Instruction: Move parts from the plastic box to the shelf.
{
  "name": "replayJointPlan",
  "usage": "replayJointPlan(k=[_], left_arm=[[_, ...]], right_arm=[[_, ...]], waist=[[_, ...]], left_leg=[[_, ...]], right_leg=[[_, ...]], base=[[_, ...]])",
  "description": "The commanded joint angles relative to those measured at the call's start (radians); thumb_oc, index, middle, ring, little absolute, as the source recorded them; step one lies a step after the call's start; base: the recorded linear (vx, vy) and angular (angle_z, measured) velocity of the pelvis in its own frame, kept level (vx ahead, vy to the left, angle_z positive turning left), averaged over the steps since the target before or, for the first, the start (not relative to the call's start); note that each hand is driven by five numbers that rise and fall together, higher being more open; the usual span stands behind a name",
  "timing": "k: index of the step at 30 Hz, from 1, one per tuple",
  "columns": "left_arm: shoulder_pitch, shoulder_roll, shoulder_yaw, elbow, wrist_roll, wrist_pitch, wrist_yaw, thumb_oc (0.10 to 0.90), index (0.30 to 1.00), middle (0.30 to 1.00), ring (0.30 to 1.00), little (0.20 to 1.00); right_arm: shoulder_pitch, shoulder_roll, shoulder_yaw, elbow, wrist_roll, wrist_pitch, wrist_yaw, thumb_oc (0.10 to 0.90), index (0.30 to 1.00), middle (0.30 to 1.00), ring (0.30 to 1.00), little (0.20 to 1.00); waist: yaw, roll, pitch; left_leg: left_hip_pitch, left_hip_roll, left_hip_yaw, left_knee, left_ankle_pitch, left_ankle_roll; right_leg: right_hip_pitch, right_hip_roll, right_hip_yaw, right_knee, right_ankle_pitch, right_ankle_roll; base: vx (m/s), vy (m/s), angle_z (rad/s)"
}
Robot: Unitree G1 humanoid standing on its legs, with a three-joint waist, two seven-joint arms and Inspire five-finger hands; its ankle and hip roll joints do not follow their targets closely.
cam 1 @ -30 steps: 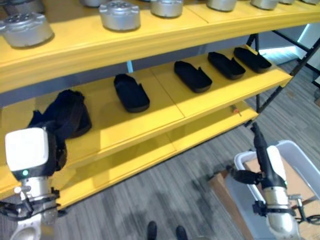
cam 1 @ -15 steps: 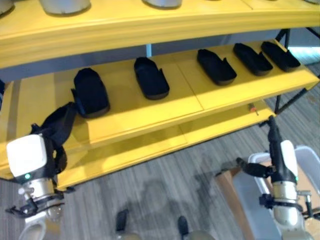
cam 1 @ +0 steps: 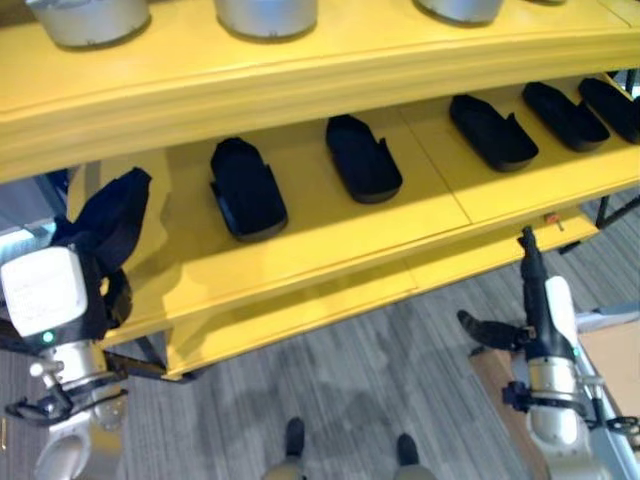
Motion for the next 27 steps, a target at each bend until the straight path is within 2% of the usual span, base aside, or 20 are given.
replayJointPlan(k=[1,4,6,7,8,9,10,11,12,13,14,15,16,18,19,21,27], left_arm=[[-0.062,0.094,0.1,-0.114,0.009,-0.025,0.119,0.4,0.3,0.3,0.3,0.3],[-0.059,0.122,0.116,-0.115,0.009,-0.017,0.127,0.4,0.3,0.3,0.3,0.3],[-0.056,0.124,0.122,-0.117,0.008,-0.014,0.129,0.4,0.3,0.3,0.3,0.3],[-0.058,0.125,0.127,-0.124,0.007,-0.008,0.132,0.4,0.3,0.3,0.3,0.3],[-0.057,0.125,0.131,-0.125,0.006,-0.007,0.13,0.4,0.3,0.3,0.3,0.3],[-0.057,0.125,0.132,-0.125,0.006,-0.007,0.13,0.4,0.3,0.3,0.3,0.3],[-0.055,0.125,0.134,-0.127,0.006,-0.009,0.13,0.4,0.3,0.3,0.3,0.3],[-0.055,0.124,0.134,-0.139,0.009,-0.01,0.129,0.4,0.3,0.3,0.3,0.3],[-0.057,0.122,0.133,-0.14,0.011,-0.011,0.126,0.4,0.3,0.3,0.3,0.3],[-0.067,0.116,0.125,-0.139,0.017,-0.013,0.115,0.4,0.3,0.3,0.3,0.3],[-0.07,0.115,0.121,-0.14,0.021,-0.014,0.107,0.4,0.3,0.3,0.3,0.3],[-0.069,0.114,0.121,-0.141,0.022,-0.013,0.105,0.4,0.3,0.3,0.3,0.3],[-0.08,0.105,0.106,-0.138,0.03,-0.008,0.091,0.4,0.3,0.3,0.3,0.3],[-0.095,0.098,0.087,-0.141,0.041,-0.016,0.084,0.4,0.3,0.3,0.3,0.3],[-0.105,0.092,0.073,-0.143,0.042,-0.015,0.084,0.4,0.3,0.3,0.3,0.3],[-0.104,0.072,0.06,-0.151,0.037,-0.022,0.078,0.4,0.3,0.3,0.3,0.3],[-0.087,0.038,0.043,-0.16,0.02,-0.034,0.06,0.4,0.3,0.3,0.3,0.3]], right_arm=[[-0.1,-0.082,-0.024,-0.059,-0.008,-0.064,-0.028,0.9,1.0,1.0,1.0,1.0],[-0.129,-0.08,0.004,-0.058,-0.02,-0.07,-0.023,0.9,1.0,1.0,1.0,1.0],[-0.133,-0.075,0.01,-0.055,-0.025,-0.068,-0.023,0.9,1.0,1.0,1.0,1.0],[-0.147,-0.067,0.024,-0.051,-0.03,-0.062,-0.022,0.9,1.0,1.0,1.0,1.0],[-0.156,-0.063,0.03,-0.048,-0.029,-0.063,-0.02,0.9,1.0,1.0,1.0,1.0],[-0.158,-0.063,0.031,-0.048,-0.029,-0.063,-0.02,0.9,1.0,1.0,1.0,1.0],[-0.165,-0.06,0.041,-0.044,-0.027,-0.065,-0.017,0.9,1.0,1.0,1.0,1.0],[-0.167,-0.064,0.043,-0.04,-0.029,-0.067,-0.012,0.9,1.0,1.0,1.0,1.0],[-0.165,-0.065,0.042,-0.036,-0.03,-0.069,-0.009,0.9,1.0,1.0,1.0,1.0],[-0.148,-0.07,0.036,-0.027,-0.032,-0.076,-0.006,0.9,1.0,1.0,1.0,1.0],[-0.139,-0.074,0.038,-0.028,-0.028,-0.079,-0.009,0.9,1.0,1.0,1.0,1.0],[-0.137,-0.074,0.038,-0.028,-0.028,-0.079,-0.01,0.9,1.0,1.0,1.0,1.0],[-0.122,-0.08,0.041,-0.035,-0.024,-0.087,-0.015,0.9,1.0,1.0,1.0,1.0],[-0.112,-0.09,0.038,-0.047,-0.029,-0.084,-0.018,0.9,1.0,1.0,1.0,1.0],[-0.105,-0.093,0.034,-0.054,-0.031,-0.085,-0.022,0.9,1.0,1.0,1.0,1.0],[-0.103,-0.099,0.029,-0.064,-0.03,-0.081,-0.023,0.9,1.0,1.0,1.0,1.0],[-0.078,-0.099,0.007,-0.076,-0.024,-0.076,-0.023,0.9,1.0,1.0,1.0,1.0]], waist=[[-0.013,0.032,-0.106],[-0.001,0.026,-0.099],[0.002,0.025,-0.099],[0.007,0.028,-0.096],[0.012,0.033,-0.089],[0.011,0.033,-0.087],[0.02,0.039,-0.083],[0.016,0.046,-0.083],[0.006,0.05,-0.086],[-0.016,0.048,-0.099],[-0.017,0.045,-0.106],[-0.014,0.045,-0.107],[-0.016,0.038,-0.111],[-0.022,0.041,-0.108],[-0.03,0.042,-0.104],[-0.024,0.045,-0.109],[-0.03,0.049,-0.123]], left_leg=[[-0.042,0.015,0.081,0.125,-0.126,0.03],[-0.068,-0.009,0.095,0.149,-0.148,0.059],[-0.066,-0.015,0.097,0.139,-0.147,0.068],[-0.057,-0.017,0.108,0.121,-0.144,0.074],[-0.045,-0.012,0.115,0.11,-0.146,0.074],[-0.047,-0.011,0.115,0.108,-0.139,0.073],[-0.039,-0.005,0.125,0.096,-0.135,0.073],[-0.032,-0.007,0.127,0.077,-0.124,0.074],[-0.025,-0.015,0.121,0.061,-0.118,0.074],[-0.006,-0.039,0.111,0.037,-0.101,0.077],[0.006,-0.044,0.108,0.024,-0.098,0.077],[0.011,-0.042,0.109,0.019,-0.098,0.075],[0.035,-0.051,0.091,0.005,-0.097,0.074],[0.049,-0.055,0.069,0.001,-0.094,0.07],[0.053,-0.057,0.055,0.0,-0.09,0.071],[0.067,-0.049,0.052,-0.004,-0.09,0.065],[0.085,-0.045,0.02,-0.009,-0.082,0.055]], right_leg=[[-0.046,0.036,0.048,-0.002,-0.091,0.024],[-0.085,0.015,0.06,0.007,-0.026,0.036],[-0.096,0.011,0.061,0.012,-0.008,0.037],[-0.117,0.015,0.038,0.038,0.007,0.032],[-0.124,0.028,0.004,0.07,-0.014,0.024],[-0.128,0.029,0.005,0.075,-0.012,0.023],[-0.13,0.044,-0.05,0.102,-0.042,0.012],[-0.124,0.085,-0.067,0.138,-0.085,-0.005],[-0.121,0.125,-0.038,0.148,-0.118,-0.012],[-0.115,0.241,0.055,0.162,-0.176,-0.043],[-0.115,0.282,0.081,0.166,-0.193,-0.06],[-0.115,0.284,0.083,0.17,-0.196,-0.063],[-0.11,0.326,0.125,0.154,-0.196,-0.091],[-0.099,0.33,0.161,0.147,-0.19,-0.089],[-0.092,0.35,0.196,0.136,-0.186,-0.098],[-0.064,0.338,0.168,0.091,-0.173,-0.098],[-0.025,0.337,0.141,0.044,-0.171,-0.111]], base=[[-0.01,0.163,-0.07],[0.0,0.226,-0.19],[0.0,0.18,-0.24],[-0.01,0.143,-0.23],[-0.03,0.136,-0.23],[-0.03,0.09,-0.21],[-0.04,0.097,-0.31],[-0.01,0.133,-0.31],[0.06,0.165,-0.28],[0.09,0.122,-0.08],[0.08,0.084,0.13],[0.09,-0.009,0.26],[0.08,-0.035,0.18],[0.07,-0.045,0.12],[0.02,-0.044,0.29],[0.05,-0.142,0.42],[0.05,-0.104,0.21]])
